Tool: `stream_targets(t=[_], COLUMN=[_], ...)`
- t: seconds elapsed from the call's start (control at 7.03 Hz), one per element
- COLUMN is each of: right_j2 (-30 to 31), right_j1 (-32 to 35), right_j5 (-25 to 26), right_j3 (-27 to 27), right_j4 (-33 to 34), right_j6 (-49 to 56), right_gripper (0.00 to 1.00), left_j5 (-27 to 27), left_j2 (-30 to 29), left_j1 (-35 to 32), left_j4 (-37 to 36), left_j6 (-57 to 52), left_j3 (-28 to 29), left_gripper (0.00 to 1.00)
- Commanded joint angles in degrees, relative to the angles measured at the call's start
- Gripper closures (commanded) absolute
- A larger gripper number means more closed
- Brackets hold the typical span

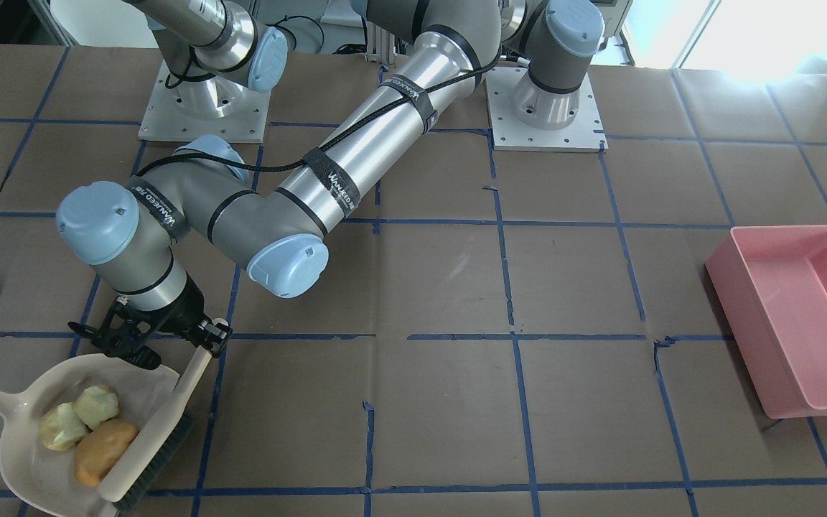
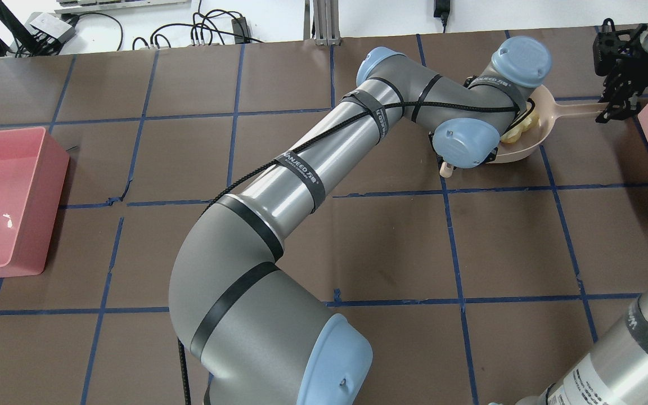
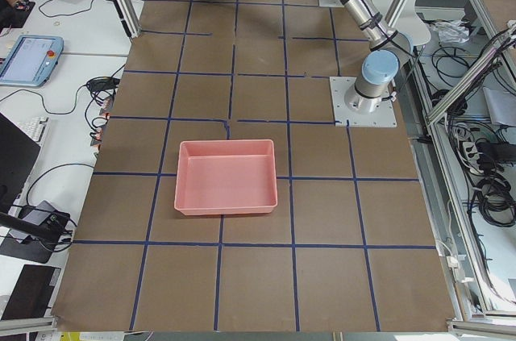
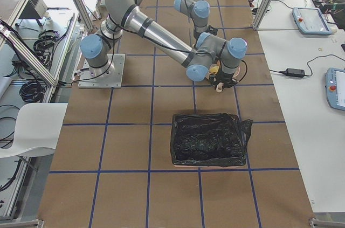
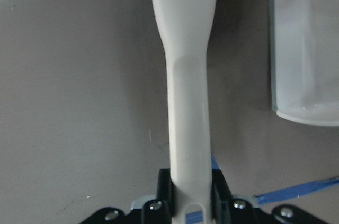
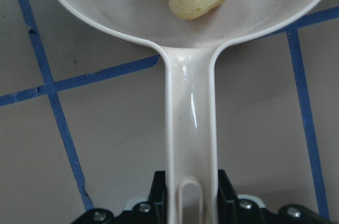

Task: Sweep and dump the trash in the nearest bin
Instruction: 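Sweep the remaining chunks into the dustpan with the left gripper's brush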

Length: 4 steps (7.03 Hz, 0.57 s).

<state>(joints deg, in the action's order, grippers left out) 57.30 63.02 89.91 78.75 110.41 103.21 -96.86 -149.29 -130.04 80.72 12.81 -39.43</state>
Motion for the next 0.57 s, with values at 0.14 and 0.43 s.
stream_targets(t=[0.14, 0.43], right_j2=[0.0, 0.0], right_j1=[0.0, 0.0], right_j5=[0.0, -0.1], right_j3=[0.0, 0.0], right_j4=[0.1, 0.2], right_j6=[0.0, -0.1], right_gripper=[1.00, 1.00], left_j5=[-0.2, -1.0], left_j2=[0.7, 2.2], left_j1=[-1.5, -1.4], left_j4=[-0.8, -1.3], left_j6=[-6.9, -7.0], left_j3=[-0.2, -2.5], left_gripper=[1.00, 1.00])
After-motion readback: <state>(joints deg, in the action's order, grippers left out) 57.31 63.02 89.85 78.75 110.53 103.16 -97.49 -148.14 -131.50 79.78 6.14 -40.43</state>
